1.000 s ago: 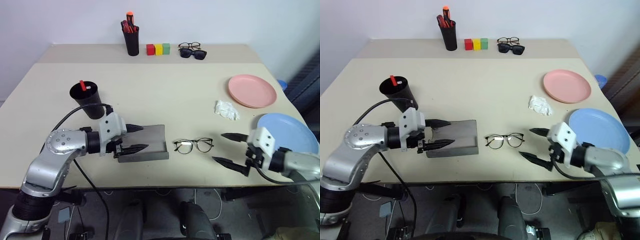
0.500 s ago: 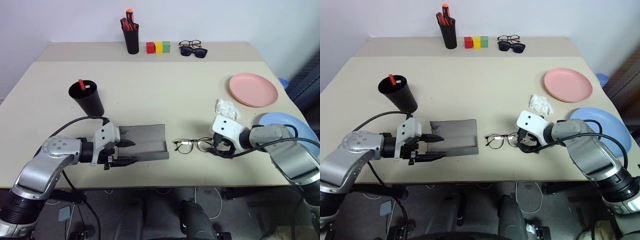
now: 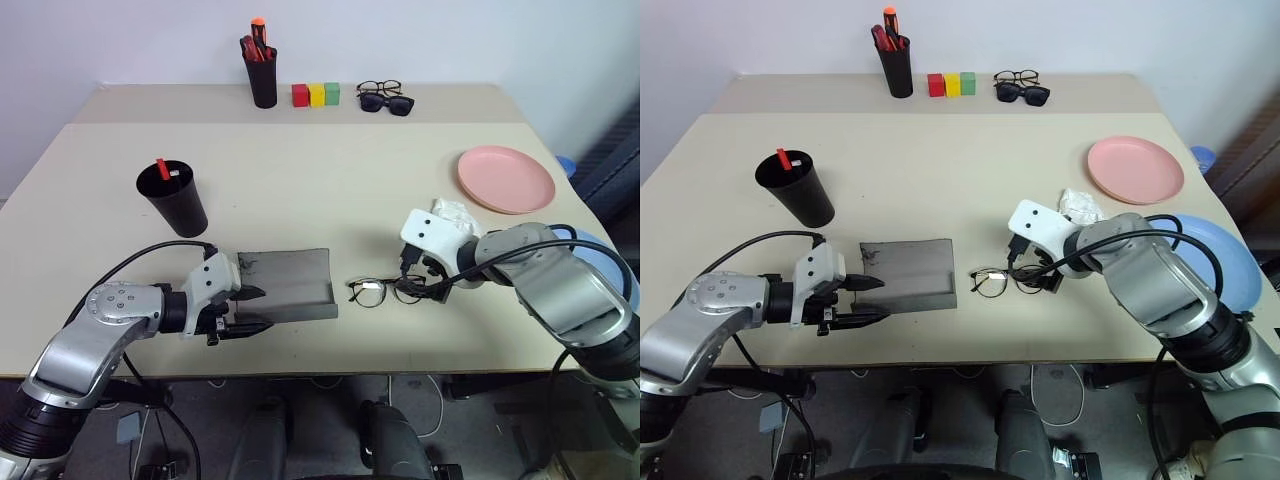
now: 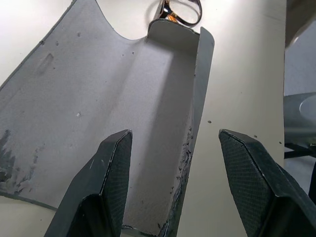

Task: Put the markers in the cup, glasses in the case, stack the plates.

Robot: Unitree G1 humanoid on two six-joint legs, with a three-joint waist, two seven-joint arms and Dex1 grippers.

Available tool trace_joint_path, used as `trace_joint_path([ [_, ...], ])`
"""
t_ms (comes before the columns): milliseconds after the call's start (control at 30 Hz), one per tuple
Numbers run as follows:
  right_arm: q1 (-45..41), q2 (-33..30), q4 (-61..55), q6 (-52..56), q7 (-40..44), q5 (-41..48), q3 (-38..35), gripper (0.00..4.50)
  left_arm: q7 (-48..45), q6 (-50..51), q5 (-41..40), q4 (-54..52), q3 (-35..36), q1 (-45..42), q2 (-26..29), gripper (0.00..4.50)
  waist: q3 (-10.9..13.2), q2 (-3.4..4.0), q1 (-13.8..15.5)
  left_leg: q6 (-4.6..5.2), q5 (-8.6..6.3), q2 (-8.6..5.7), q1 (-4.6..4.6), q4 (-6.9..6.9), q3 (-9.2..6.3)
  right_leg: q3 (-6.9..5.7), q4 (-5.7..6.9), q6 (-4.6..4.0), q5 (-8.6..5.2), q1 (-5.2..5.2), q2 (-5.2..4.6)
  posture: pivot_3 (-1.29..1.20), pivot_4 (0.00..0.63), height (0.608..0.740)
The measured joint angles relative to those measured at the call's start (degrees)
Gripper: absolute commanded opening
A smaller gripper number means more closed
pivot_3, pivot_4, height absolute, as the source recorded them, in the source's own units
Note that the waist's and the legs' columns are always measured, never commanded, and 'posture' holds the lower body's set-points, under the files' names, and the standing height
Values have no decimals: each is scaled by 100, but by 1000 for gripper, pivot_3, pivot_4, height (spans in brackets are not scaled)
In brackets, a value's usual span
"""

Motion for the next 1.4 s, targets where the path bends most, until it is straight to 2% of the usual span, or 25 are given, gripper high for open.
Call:
trace_joint_path([
  [467,-196,184,-108,330,-103,406,232,4500,182,26,-21,-196,-58,220,0,2836,0,0,-28,0,0,0,0,0,0,0,2,0,0,-1,1,0,150,740],
  [867,-217,2,178,-412,16,404,441,4500,320,111,-7,-391,-32,505,209,2836,0,0,-34,0,0,0,0,-1,0,0,1,0,0,-2,1,0,150,740],
  [933,-217,-62,263,-532,54,351,452,3967,345,112,-7,-440,-18,574,255,2892,0,0,-38,0,0,0,0,-1,0,0,1,0,0,-2,1,0,150,740],
  [967,-217,-63,290,-581,72,326,465,3967,366,114,-9,-446,1,597,255,2892,0,0,-42,0,0,0,0,-2,0,0,1,0,0,-3,1,0,150,740],
  [1067,-218,-62,334,-719,135,305,556,2820,409,123,-16,-502,63,621,256,2892,0,0,-62,0,0,1,0,-3,0,0,1,0,0,-4,1,0,150,740],
  [1133,-218,-61,361,-810,169,271,606,1881,434,126,-17,-525,95,646,271,2892,0,0,-86,0,0,1,-1,-3,0,0,0,0,0,-4,1,0,150,740],
  [1400,-218,-47,478,-978,267,162,634,1881,534,152,-26,-633,129,788,270,2892,0,0,-129,0,0,1,0,-4,0,0,2,0,0,-4,1,0,150,740],
])
